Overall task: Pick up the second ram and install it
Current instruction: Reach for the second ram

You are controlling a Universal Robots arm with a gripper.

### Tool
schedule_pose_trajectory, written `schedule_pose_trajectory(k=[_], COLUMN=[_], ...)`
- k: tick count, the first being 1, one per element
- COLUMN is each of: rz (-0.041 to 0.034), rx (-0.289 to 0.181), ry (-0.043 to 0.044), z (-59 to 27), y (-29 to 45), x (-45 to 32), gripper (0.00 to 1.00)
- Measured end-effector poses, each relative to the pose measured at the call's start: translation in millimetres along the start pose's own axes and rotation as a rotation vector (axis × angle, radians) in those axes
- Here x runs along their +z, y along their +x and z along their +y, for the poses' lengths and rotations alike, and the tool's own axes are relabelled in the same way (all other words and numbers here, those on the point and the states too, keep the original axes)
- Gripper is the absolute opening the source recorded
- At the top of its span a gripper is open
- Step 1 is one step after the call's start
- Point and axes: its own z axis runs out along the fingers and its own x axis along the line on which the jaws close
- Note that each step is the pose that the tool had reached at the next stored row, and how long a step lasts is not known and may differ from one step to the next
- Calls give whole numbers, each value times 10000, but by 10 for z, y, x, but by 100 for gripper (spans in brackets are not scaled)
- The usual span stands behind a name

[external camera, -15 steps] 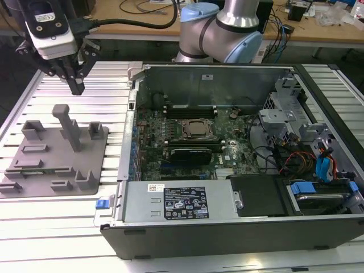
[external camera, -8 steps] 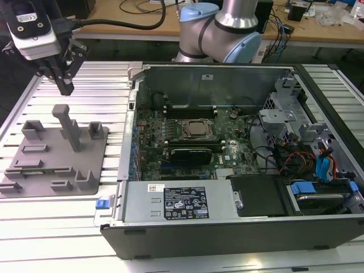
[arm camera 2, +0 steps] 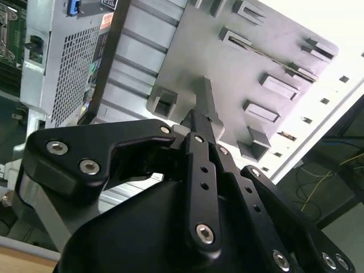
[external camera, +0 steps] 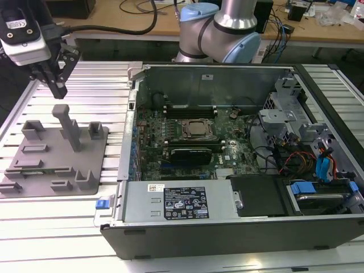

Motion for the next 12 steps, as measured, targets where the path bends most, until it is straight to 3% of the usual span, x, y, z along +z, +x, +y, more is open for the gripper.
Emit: schedule_pose_trajectory(k=[6, 12], rz=[1, 0], rx=[0, 1], ry=[1, 1], z=[-16, -53], y=[85, 235], x=[99, 146], gripper=[8, 8])
